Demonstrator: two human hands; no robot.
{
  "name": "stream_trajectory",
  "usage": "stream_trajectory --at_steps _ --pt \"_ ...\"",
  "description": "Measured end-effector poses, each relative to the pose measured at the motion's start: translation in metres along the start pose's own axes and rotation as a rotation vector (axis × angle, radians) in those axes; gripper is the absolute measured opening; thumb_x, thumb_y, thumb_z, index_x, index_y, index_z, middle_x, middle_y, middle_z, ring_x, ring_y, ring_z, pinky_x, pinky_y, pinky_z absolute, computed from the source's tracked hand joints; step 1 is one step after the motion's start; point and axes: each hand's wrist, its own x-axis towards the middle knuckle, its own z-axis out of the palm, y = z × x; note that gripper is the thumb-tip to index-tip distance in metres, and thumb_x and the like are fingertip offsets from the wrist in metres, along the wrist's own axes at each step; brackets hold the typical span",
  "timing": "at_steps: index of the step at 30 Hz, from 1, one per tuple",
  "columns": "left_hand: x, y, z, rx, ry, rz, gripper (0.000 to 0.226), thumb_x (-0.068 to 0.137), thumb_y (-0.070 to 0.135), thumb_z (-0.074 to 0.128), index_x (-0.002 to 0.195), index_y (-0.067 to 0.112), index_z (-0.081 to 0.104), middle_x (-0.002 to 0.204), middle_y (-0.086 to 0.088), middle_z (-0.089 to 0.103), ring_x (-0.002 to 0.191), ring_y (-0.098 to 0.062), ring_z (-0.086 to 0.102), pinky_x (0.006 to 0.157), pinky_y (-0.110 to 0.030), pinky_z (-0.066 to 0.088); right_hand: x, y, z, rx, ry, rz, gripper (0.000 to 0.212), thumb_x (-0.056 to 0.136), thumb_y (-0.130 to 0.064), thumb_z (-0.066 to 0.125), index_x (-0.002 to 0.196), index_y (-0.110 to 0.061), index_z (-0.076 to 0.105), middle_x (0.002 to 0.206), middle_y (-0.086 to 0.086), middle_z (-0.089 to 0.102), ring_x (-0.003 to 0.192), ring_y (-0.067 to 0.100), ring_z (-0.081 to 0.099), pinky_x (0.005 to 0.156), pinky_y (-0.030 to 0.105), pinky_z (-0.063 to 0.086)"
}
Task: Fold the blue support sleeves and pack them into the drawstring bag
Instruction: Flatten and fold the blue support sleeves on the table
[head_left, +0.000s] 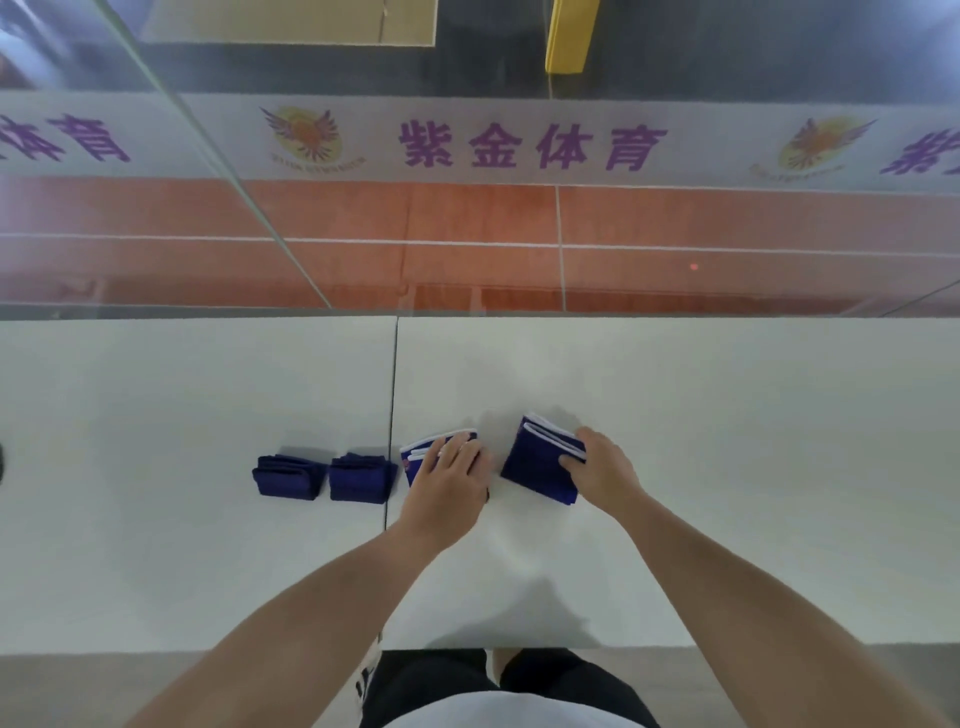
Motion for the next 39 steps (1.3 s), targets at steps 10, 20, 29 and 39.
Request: stream_trajectory --at_steps 10,20,29,39 --pt "-0.041 -0.042 -0.039 -0.144 0.006 -0.342 0.033 0.080 0.006 0.059 0.112 0.015 0.060 0.110 0.001 0.062 0.107 -0.023 0.056 0.094 -0.036 0.046 -0.004 -0.091 -0.035 0.044 -0.433 -0.199 0.013 0.092 -0.020 0.066 0.104 -0.017 0.062 0.101 0.003 0.068 0.090 0.019 0.063 0.077 0.031 0.048" --pt "-0.073 -0.044 -0.026 -0.225 0.048 -0.185 0.033 0.080 0.012 0.058 0.112 0.018 0.061 0.115 0.004 0.058 0.107 -0.019 0.052 0.094 -0.034 0.044 0.014 -0.125 0.056 -0.295 -0.343 -0.352 0.031 0.087 -0.035 0.070 0.111 -0.017 0.064 0.114 0.004 0.064 0.105 0.025 0.060 0.091 0.037 0.049" --pt "-0.076 -0.029 0.002 -0.128 -0.177 -0.185 0.056 0.083 0.020 0.056 0.138 0.016 0.046 0.137 0.002 0.048 0.126 -0.020 0.045 0.102 -0.036 0.041 0.023 -0.116 0.077 -0.394 -0.214 -0.415 0.062 0.086 -0.038 0.069 0.139 -0.023 0.041 0.140 0.002 0.051 0.129 0.025 0.044 0.106 0.041 0.036" --pt "-0.071 -0.043 -0.018 -0.129 -0.286 -0.021 0.048 0.087 0.016 0.048 0.135 0.016 0.048 0.139 0.001 0.043 0.128 -0.021 0.043 0.102 -0.037 0.037 -0.007 -0.129 0.067 -0.351 -0.333 -0.056 0.040 0.070 -0.040 0.072 0.098 -0.019 0.053 0.101 0.004 0.060 0.091 0.025 0.059 0.071 0.034 0.049"
